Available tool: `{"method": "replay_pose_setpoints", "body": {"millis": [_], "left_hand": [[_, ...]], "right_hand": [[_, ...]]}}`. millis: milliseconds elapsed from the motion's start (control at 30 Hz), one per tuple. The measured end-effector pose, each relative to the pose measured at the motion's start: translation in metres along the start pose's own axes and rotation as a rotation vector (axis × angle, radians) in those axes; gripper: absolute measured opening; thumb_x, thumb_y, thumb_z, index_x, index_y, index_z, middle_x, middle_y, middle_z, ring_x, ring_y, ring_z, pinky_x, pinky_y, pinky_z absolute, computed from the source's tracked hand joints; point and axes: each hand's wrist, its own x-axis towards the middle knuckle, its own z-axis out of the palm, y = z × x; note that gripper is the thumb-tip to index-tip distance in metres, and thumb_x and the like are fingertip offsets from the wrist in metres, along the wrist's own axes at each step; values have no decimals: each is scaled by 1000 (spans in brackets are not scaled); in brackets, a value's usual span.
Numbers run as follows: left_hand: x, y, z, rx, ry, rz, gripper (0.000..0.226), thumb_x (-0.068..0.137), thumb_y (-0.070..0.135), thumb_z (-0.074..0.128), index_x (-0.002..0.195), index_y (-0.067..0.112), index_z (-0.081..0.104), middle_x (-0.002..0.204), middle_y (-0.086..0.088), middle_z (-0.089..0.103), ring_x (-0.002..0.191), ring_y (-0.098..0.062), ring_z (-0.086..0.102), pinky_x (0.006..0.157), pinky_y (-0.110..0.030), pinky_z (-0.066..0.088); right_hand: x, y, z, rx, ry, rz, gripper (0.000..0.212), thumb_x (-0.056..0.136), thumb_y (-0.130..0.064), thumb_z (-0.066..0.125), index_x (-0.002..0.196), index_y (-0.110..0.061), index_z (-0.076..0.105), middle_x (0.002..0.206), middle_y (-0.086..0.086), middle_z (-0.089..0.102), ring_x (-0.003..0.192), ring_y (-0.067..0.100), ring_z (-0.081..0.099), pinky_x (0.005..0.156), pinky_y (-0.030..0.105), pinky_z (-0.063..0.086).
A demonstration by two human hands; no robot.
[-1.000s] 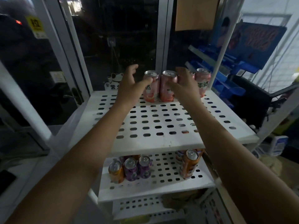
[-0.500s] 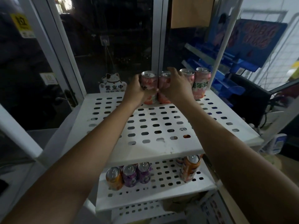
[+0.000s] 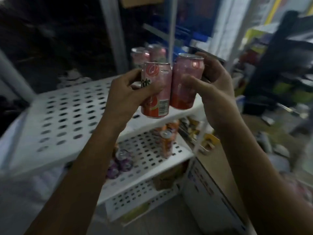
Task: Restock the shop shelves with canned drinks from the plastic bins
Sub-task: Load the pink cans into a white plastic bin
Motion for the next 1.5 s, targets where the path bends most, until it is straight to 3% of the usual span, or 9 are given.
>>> {"method": "replay_pose_setpoints", "body": {"millis": [200, 300, 400, 633, 733, 833, 1067, 1300, 1500], "left_hand": [[-39, -8, 167, -142, -336, -132, 40, 76, 34, 86, 112, 21, 74, 103, 2, 78, 95, -18, 75, 85, -45, 62], [-72, -13, 248, -205, -515, -212, 47, 68, 41, 84, 110, 23, 73, 103, 4, 78, 94, -14, 75, 79, -35, 62], [-111, -14, 315, -251, -680, -269, 29, 76, 31, 82, 104, 27, 73, 99, 5, 77, 87, -9, 74, 67, -25, 59], [-193, -31, 408, -191, -833, -402, 25, 83, 26, 81, 106, 18, 76, 96, -1, 79, 88, -17, 76, 65, -25, 59], [-215, -42, 422, -144, -841, -467, 35, 79, 32, 83, 110, 17, 77, 98, -1, 79, 89, -19, 76, 69, -30, 60], [-225, -45, 424, -119, -810, -505, 22, 83, 28, 80, 102, 19, 77, 90, 1, 79, 82, -15, 76, 61, -26, 58], [-223, -59, 402, -21, -730, -560, 30, 78, 41, 77, 102, 22, 75, 89, 1, 79, 76, -15, 76, 57, -25, 56], [-229, -74, 388, 18, -673, -595, 17, 83, 33, 76, 95, 21, 75, 81, 1, 78, 69, -12, 74, 53, -20, 54], [-219, -87, 361, -38, -610, -679, 53, 63, 52, 85, 100, 14, 76, 98, -14, 78, 92, -34, 75, 86, -49, 59]], "right_hand": [[-109, -12, -149, -169, 345, 171, 43, 87, -15, 76, 128, -12, 64, 118, 9, 72, 109, 28, 69, 91, 51, 59], [-165, -24, -218, -225, 577, 261, 46, 83, -16, 79, 127, -15, 65, 116, 4, 73, 107, 20, 70, 87, 41, 61], [-223, -31, -281, -245, 787, 336, 48, 81, -13, 81, 127, -11, 66, 115, 7, 74, 101, 16, 72, 82, 36, 60], [-346, -7, -375, -293, 1049, 519, 57, 73, -25, 88, 124, -12, 67, 115, 7, 73, 105, 26, 71, 83, 40, 61], [-374, 20, -385, -297, 1053, 651, 63, 70, -33, 88, 126, -17, 65, 116, 5, 71, 103, 24, 70, 84, 44, 62], [-386, 47, -386, -301, 1035, 760, 65, 71, -32, 89, 129, -18, 63, 117, 3, 69, 102, 20, 68, 88, 47, 60], [-391, 82, -394, -647, 938, 994, 67, 69, -43, 88, 127, -24, 61, 121, 2, 67, 99, 21, 64, 87, 38, 54], [-371, 107, -373, -672, 800, 1040, 67, 64, -53, 87, 119, -23, 62, 115, 1, 68, 100, 22, 65, 87, 42, 56], [-340, 123, -329, -713, 710, 1011, 72, 66, -61, 82, 121, -19, 63, 117, 4, 68, 107, 26, 64, 87, 38, 53]]}}
